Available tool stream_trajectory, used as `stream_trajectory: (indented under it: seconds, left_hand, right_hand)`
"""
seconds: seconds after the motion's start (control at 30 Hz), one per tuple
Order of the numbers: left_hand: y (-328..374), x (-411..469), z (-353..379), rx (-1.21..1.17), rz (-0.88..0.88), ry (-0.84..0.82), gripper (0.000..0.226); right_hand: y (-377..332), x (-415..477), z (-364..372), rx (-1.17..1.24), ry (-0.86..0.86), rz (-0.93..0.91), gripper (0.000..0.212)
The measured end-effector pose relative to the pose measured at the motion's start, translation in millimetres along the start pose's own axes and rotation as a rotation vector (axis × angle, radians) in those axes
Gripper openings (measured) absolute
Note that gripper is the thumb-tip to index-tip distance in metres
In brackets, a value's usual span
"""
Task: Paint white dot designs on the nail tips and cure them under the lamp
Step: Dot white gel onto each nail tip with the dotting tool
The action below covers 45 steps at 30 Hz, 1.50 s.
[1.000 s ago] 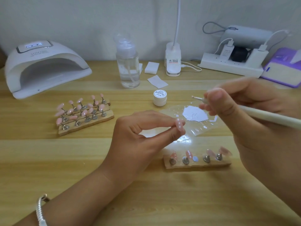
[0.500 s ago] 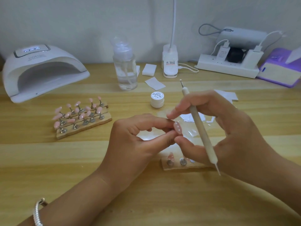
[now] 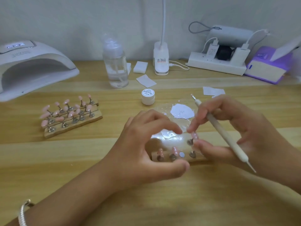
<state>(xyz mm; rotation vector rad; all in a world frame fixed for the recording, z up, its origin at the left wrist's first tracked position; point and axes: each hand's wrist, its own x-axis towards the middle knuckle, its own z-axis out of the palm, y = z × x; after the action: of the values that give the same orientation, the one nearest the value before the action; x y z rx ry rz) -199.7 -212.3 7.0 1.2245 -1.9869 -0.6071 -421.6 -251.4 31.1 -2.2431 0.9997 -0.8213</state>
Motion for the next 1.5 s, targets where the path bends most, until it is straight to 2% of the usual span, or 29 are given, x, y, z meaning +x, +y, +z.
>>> stream_trajectory:
  seconds: [0.1, 0.17, 0.4, 0.47, 0.63, 0.8, 0.87, 0.93, 0.97, 1.07, 1.17, 1.27, 1.4, 1.5]
  left_hand:
    - [-1, 0, 4, 0.216, 0.031, -0.059, 0.046]
    - [-3, 0, 6, 0.269, 0.027, -0.068, 0.043]
    - [-5, 2, 8, 0.260, -0.052, -0.069, 0.024]
    - [-5, 2, 8, 0.252, -0.057, -0.067, 0.022]
    - [-4, 2, 7, 0.230, -0.070, -0.084, 0.021]
    - [-5, 2, 5, 0.236, -0.069, -0.099, 0.022]
    - [-5, 2, 5, 0.234, -0.070, -0.097, 0.021]
    - [-5, 2, 6, 0.228, -0.069, -0.089, 0.021]
    - [-5, 2, 6, 0.222, -0.071, -0.086, 0.021]
    - [-5, 1, 7, 0.218, -0.068, -0.085, 0.022]
    - [-6, 0, 6, 0.221, -0.041, -0.070, 0.029]
    - [-3, 0, 3, 0.117, 0.017, 0.004, 0.045]
    - [-3, 1, -1, -0.103, 0.118, 0.170, 0.022]
    - [-9, 0, -3, -0.244, 0.074, 0.236, 0.018]
  right_hand:
    - [7, -9, 10, 0.057, 0.011, 0.020, 0.040]
    - [9, -12, 15, 0.043, 0.032, 0.013, 0.040]
    - [7, -14, 23, 0.131, 0.036, -0.013, 0.043]
    - [5, -15, 25, 0.160, 0.035, -0.003, 0.036]
    - [5, -15, 24, 0.054, 0.033, -0.019, 0.032]
    - [3, -18, 17, -0.059, -0.011, -0.068, 0.043]
    - [8, -12, 14, -0.104, -0.014, -0.093, 0.036]
    - [15, -4, 13, -0.132, -0.080, -0.058, 0.013]
    - [18, -2, 13, -0.132, -0.089, -0.040, 0.011]
    - [22, -13, 10, 0.018, 0.064, -0.170, 0.038]
    - [18, -18, 2, 0.128, 0.133, -0.265, 0.038]
    - [8, -6, 0, 0.174, 0.169, -0.253, 0.036]
    - [-7, 19, 5, 0.240, 0.071, -0.246, 0.032]
    - [-16, 36, 10, 0.286, 0.035, -0.239, 0.036]
